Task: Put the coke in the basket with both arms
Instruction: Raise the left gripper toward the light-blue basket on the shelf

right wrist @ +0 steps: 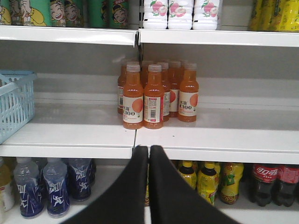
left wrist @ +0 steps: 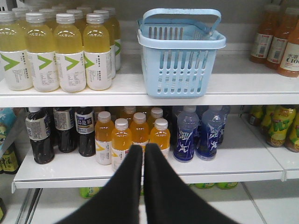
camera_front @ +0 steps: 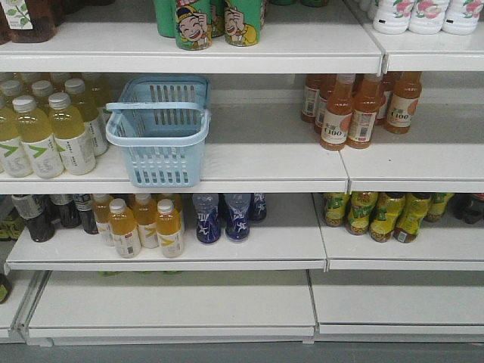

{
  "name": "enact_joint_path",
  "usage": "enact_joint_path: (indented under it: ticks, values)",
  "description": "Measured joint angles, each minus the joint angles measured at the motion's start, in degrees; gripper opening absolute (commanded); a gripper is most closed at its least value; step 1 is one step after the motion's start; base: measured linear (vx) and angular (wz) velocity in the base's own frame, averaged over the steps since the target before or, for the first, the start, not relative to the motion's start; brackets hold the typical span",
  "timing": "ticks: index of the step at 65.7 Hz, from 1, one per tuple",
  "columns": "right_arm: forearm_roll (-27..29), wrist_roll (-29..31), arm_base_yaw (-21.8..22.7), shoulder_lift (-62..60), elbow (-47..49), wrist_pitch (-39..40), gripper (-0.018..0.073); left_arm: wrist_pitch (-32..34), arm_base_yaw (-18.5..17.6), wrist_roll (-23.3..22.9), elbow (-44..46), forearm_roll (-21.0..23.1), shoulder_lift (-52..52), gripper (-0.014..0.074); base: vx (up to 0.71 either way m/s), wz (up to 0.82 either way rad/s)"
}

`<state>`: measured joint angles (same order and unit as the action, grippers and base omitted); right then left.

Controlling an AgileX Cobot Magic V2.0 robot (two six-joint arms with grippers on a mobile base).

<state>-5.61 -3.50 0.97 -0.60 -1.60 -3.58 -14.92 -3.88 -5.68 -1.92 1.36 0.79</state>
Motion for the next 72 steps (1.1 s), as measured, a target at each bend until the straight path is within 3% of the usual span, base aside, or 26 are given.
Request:
enact_joint_path:
  ticks: [72]
  values:
    - [0.0, 0.0, 0.0, 0.0, 0.0, 0.0, -0.0005, 0.0, 0.0, 0.0, 0.0, 0.0, 0.0, -0.0006, 0.05, 0.00]
